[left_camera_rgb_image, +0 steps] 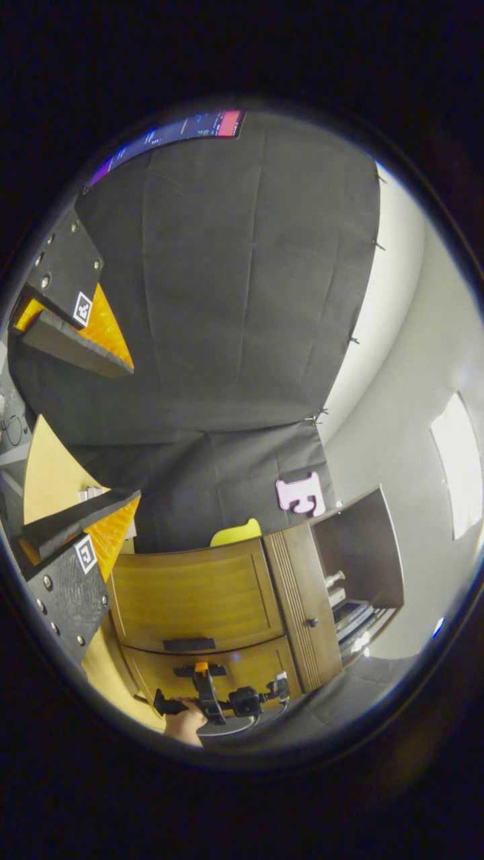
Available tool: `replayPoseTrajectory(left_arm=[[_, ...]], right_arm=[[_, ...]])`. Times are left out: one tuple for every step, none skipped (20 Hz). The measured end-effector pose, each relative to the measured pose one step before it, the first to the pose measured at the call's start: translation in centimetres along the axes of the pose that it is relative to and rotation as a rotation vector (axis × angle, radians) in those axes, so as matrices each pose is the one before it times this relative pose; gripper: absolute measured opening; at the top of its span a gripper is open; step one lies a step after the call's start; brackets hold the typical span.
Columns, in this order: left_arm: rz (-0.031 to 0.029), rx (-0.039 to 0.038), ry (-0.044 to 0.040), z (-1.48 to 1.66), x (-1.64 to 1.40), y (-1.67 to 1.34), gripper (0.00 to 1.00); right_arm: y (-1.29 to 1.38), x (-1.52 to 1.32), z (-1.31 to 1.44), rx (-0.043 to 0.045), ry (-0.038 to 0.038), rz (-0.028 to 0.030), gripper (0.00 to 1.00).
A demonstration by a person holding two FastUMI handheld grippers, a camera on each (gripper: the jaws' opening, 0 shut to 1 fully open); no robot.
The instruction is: Open the right door of the double-door shoe cabinet with the right hand, and open the left door with the left hand.
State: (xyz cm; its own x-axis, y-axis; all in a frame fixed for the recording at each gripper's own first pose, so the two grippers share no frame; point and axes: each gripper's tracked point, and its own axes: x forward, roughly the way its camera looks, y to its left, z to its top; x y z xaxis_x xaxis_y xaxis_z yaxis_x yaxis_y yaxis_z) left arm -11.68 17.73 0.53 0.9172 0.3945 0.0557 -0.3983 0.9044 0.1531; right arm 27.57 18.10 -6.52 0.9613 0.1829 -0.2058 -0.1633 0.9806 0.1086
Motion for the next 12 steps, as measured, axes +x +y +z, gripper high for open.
replayPoseTrajectory(left_arm=[[-0.00850, -0.00299, -0.00597, 0.000, 0.080, -0.120, 0.97], [-0.00935, -0.00400, -0.00442, -0.163, 0.090, -0.160, 0.97], [-0.00927, -0.00508, -0.00268, -0.088, 0.093, -0.133, 0.97], [-0.01220, -0.00650, -0.00174, -0.221, 0.115, -0.195, 0.97], [-0.01352, -0.00647, -0.00218, -0.142, 0.074, -0.209, 0.97], [-0.01371, -0.00458, -0.00371, -0.203, 0.185, -0.217, 0.97], [-0.01194, -0.00251, -0.00502, -0.103, 0.097, -0.138, 0.97], [-0.01132, -0.00279, -0.00625, -0.091, 0.227, -0.181, 0.97], [-0.01134, -0.00477, -0.00183, -0.086, 0.142, -0.163, 0.97], [-0.01216, -0.00642, -0.00084, -0.125, 0.159, -0.197, 0.97], [-0.01182, -0.00688, -0.00097, 0.066, 0.054, -0.047, 0.97], [-0.01210, -0.00424, -0.00044, 0.117, -0.048, -0.054, 0.97]], right_arm=[[-0.038, -0.398, -0.042, -0.00161, 0.00180, 0.00598, 0.19], [0.026, -0.385, -0.077, 0.00245, 0.00247, 0.00379, 0.16], [-0.039, -0.383, -0.002, 0.00536, -0.00068, 0.00224, 0.19], [0.053, -0.426, -0.055, 0.00689, -0.00096, 0.00087, 0.19], [-0.060, -0.456, 0.033, 0.00059, -0.00103, 0.00035, 0.19], [-0.104, -0.458, -0.203, -0.00489, 0.00078, 0.00257, 0.19], [-0.018, -0.413, -0.036, -0.00327, 0.00238, 0.00552, 0.19], [-0.067, -0.539, -0.005, -0.00007, 0.00301, 0.00710, 0.16], [-0.097, -0.395, -0.051, 0.00015, 0.00200, 0.00572, 0.16], [-0.090, -0.463, -0.057, 0.00054, 0.00030, 0.00371, 0.16], [-0.088, -0.477, -0.024, -0.00047, 0.00100, 0.00337, 0.19], [-0.168, -0.500, -0.084, -0.00088, -0.00146, 0.00292, 0.19]])
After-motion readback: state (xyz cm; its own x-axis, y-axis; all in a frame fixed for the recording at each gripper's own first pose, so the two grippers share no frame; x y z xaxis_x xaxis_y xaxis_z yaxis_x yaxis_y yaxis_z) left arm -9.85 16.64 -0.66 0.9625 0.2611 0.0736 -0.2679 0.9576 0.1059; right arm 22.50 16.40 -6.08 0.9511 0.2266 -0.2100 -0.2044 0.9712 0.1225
